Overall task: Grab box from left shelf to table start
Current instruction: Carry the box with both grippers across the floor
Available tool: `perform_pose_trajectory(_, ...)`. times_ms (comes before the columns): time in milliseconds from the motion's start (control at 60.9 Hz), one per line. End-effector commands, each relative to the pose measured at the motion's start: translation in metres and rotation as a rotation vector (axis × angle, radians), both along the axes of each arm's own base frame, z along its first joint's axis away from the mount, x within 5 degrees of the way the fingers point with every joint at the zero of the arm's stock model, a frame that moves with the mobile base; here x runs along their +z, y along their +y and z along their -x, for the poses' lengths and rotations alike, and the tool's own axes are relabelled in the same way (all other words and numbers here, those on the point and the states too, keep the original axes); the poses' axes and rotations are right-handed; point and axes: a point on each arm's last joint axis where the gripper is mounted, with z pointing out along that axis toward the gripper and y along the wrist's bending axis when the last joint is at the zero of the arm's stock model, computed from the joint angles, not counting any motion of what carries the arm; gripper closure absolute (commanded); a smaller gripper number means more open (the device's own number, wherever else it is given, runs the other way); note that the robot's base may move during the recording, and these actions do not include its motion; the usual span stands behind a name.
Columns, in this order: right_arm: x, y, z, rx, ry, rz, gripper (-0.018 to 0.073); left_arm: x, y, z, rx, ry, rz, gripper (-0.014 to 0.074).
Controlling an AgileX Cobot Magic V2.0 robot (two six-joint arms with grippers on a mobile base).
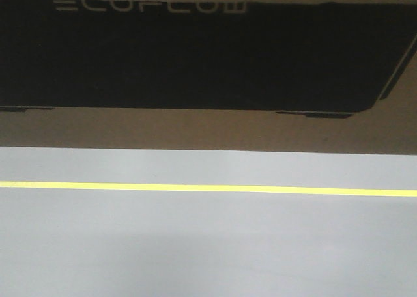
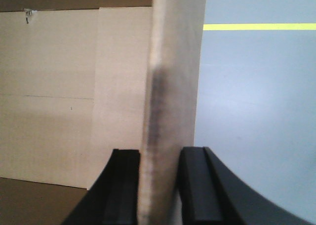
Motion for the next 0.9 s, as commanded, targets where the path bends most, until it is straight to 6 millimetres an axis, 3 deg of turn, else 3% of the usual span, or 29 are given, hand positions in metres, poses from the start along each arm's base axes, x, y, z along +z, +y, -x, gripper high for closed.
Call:
perform_pose_trajectory(0,0.0146,-0.0082,-0.0034,-0.065,-0.128,0.060,0.0541,0.0305,0.0001,0.0046,-0.012,-0.241,0.088,0.0682)
perform_pose_trajectory(886,0.0146,-0.0082,-0.0034,-0.065,-0.128,0.060,0.0541,0.0324,-0.0007,0.0045,-0.018,-0.260,0.101,0.0682)
